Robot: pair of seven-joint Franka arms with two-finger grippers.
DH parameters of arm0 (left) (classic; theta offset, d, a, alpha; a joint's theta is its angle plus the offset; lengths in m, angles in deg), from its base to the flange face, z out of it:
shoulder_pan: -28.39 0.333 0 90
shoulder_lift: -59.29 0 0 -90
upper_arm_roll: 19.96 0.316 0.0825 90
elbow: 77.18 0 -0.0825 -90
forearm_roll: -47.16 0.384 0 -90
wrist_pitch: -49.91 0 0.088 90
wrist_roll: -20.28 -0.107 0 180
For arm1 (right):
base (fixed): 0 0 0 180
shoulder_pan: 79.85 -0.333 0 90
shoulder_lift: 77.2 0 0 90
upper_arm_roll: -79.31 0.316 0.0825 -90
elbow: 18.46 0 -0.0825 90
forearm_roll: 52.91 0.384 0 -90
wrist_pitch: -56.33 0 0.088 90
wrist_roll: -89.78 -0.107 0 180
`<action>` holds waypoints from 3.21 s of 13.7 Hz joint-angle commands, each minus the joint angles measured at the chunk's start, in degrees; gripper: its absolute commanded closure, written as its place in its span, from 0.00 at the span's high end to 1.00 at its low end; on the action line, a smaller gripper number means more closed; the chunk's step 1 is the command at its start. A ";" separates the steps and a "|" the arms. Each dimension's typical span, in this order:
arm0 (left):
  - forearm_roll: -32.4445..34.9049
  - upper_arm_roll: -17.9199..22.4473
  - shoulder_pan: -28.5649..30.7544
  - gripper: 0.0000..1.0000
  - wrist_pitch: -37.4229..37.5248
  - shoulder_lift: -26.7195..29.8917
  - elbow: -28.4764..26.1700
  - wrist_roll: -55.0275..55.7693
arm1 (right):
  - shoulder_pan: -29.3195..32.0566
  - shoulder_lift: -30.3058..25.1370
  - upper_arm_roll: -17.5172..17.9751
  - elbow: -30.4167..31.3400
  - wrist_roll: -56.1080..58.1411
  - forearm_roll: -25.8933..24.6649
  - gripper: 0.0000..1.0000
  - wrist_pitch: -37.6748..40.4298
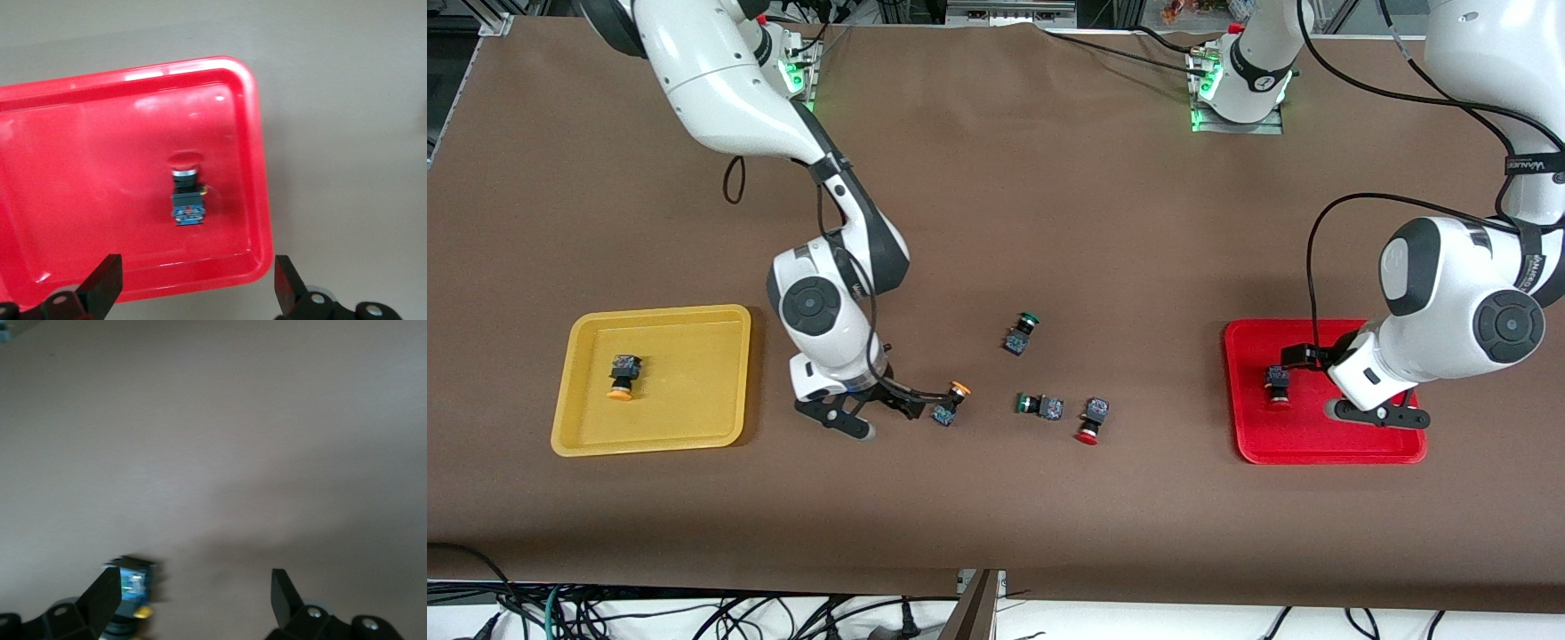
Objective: Place red and yellow buttons in trays
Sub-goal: 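Move both grippers back to the remaining yellow and red buttons, then grasp the second buttons and carry them to the matching trays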
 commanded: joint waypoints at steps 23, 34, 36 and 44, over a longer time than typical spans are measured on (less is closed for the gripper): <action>-2.94 0.67 -23.80 1.00 -19.16 -21.37 13.94 22.19 | -2.88 9.09 -2.66 -11.84 1.18 -1.22 0.00 1.13; 1.19 1.99 -24.33 0.73 -21.18 -27.27 20.73 22.55 | 14.51 -3.04 -3.18 -8.69 47.82 2.03 0.00 30.77; 1.28 3.65 -25.82 0.46 -21.18 -27.36 20.73 23.77 | 17.77 -4.45 -3.18 -5.61 54.78 2.03 0.00 30.07; 1.37 5.15 -24.88 0.12 -17.17 -21.85 19.77 23.87 | 25.16 -5.07 -5.38 4.23 71.33 2.20 0.00 21.55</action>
